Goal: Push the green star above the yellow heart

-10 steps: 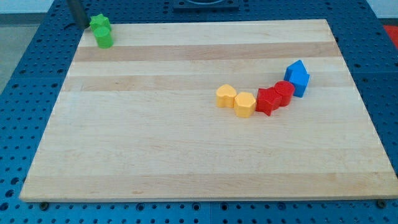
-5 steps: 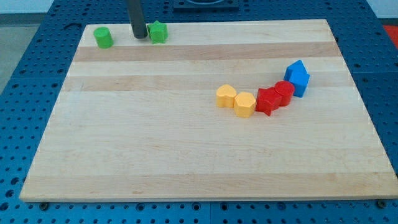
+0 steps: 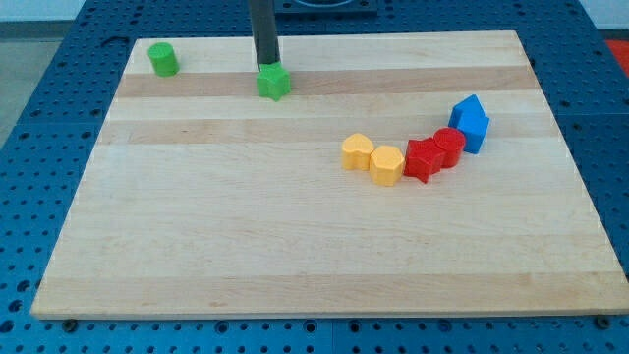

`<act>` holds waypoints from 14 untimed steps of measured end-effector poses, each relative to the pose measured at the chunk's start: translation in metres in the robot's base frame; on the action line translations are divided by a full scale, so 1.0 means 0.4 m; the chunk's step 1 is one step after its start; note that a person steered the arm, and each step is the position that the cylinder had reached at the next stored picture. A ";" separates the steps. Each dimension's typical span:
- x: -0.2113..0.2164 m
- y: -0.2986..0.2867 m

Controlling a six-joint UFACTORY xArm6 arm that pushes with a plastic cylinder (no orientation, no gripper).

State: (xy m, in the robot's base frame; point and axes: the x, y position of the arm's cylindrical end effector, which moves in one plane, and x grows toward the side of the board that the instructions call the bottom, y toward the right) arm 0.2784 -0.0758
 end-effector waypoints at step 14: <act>0.195 0.203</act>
State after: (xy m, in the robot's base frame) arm 0.3563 0.0053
